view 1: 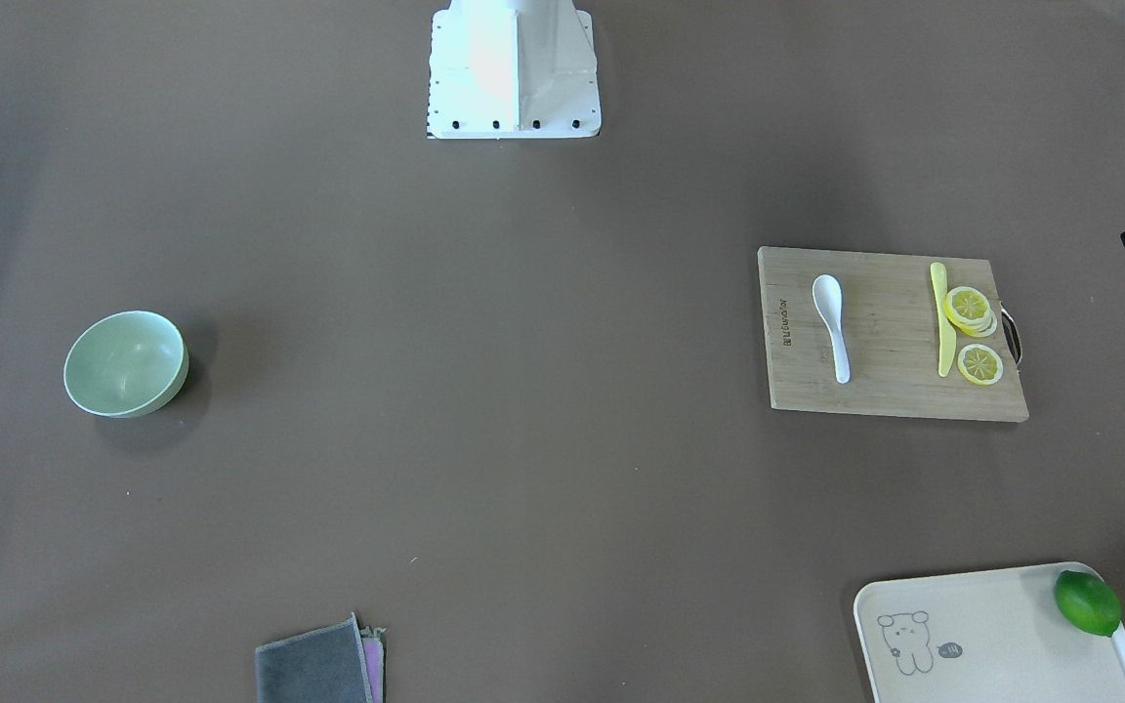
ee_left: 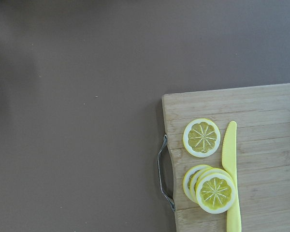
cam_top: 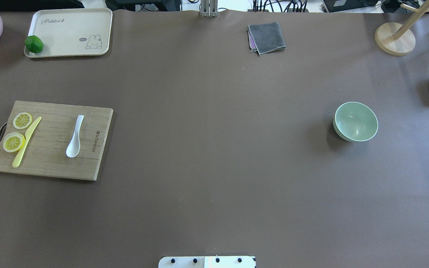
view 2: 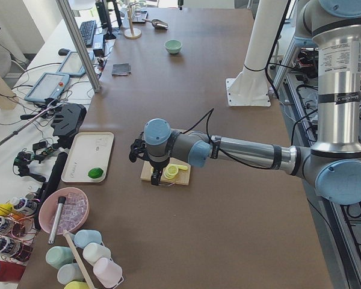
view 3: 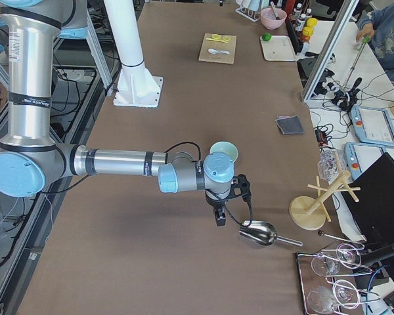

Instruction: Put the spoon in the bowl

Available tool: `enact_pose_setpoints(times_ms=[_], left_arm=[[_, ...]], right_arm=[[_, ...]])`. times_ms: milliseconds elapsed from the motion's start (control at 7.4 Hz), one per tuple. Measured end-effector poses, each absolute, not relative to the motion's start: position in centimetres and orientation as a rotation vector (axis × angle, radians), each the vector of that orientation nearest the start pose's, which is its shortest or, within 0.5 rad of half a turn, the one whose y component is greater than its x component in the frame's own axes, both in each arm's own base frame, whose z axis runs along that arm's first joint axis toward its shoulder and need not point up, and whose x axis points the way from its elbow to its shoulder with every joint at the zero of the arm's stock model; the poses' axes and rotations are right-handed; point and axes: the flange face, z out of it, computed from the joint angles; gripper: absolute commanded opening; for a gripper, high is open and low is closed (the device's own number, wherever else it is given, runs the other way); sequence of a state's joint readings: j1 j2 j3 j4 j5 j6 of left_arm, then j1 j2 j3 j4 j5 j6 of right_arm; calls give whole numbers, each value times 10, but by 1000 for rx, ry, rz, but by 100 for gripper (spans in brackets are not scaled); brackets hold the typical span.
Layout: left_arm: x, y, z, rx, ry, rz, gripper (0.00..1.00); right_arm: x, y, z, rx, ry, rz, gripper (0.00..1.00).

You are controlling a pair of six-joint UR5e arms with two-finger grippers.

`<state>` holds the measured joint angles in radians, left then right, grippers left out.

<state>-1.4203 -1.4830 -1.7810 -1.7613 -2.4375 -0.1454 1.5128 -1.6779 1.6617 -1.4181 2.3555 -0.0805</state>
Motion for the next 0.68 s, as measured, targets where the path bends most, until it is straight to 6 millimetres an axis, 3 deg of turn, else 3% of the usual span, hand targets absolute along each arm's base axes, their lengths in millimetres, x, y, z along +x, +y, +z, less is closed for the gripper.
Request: enact_pose_setpoints(times_ms=[405, 676], left_arm=[[5, -450, 588, 122, 896, 109, 98], [2, -448, 593, 116, 891, 97, 98]], right_arm=[[35, -460, 645, 142, -785, -188, 100], [35, -461, 647, 139, -785, -188, 100]])
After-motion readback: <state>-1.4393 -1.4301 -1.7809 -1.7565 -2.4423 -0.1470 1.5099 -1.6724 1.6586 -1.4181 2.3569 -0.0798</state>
